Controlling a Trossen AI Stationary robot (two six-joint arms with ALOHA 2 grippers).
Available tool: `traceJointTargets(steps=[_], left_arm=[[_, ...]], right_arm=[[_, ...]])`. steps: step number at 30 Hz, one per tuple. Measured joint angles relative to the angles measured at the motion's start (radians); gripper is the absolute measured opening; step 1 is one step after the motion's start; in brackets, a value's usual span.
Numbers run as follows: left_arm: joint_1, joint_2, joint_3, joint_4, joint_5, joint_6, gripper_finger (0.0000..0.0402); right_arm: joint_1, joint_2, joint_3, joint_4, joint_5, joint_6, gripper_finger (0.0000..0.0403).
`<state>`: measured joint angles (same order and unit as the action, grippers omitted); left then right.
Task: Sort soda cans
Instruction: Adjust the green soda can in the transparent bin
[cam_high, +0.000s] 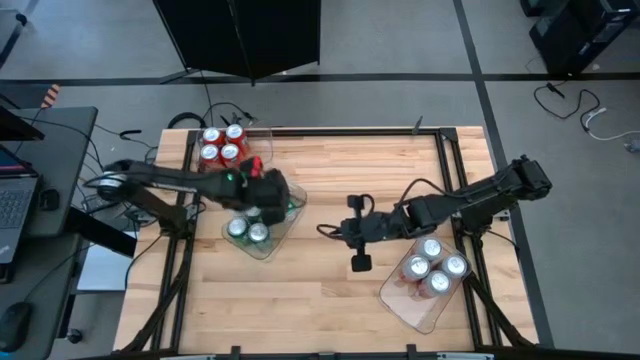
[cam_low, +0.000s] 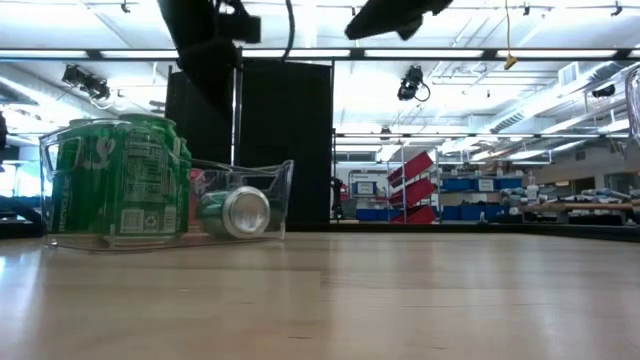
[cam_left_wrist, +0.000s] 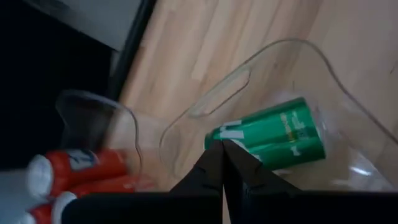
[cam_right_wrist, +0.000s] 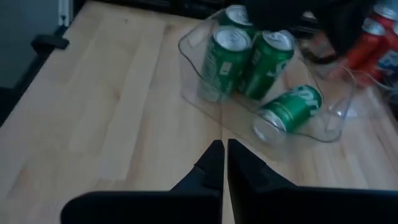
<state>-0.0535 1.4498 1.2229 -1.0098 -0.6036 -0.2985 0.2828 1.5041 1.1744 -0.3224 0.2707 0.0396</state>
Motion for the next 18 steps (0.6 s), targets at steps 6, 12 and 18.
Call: traceJointTargets(steps=[6, 12, 18], left_arm=[[0.139, 0.001, -0.018, -0.020, 0.134, 0.036, 0.0001], [0.209, 0.096, -0.018, -0.021, 0.177, 0.091, 0.0001], [0.202, 0.172, -0.018, -0.001, 0.247, 0.112, 0.0000]], right_arm=[[-0.069, 0.018, 0.000, 0.066, -0.037, -0.044, 0.0001], [-0.126, 0.020, 0.000, 0.097, -0.081, -0.044, 0.0000], [-0.126, 0.020, 0.000, 0.078, -0.089, -0.049, 0.0000]])
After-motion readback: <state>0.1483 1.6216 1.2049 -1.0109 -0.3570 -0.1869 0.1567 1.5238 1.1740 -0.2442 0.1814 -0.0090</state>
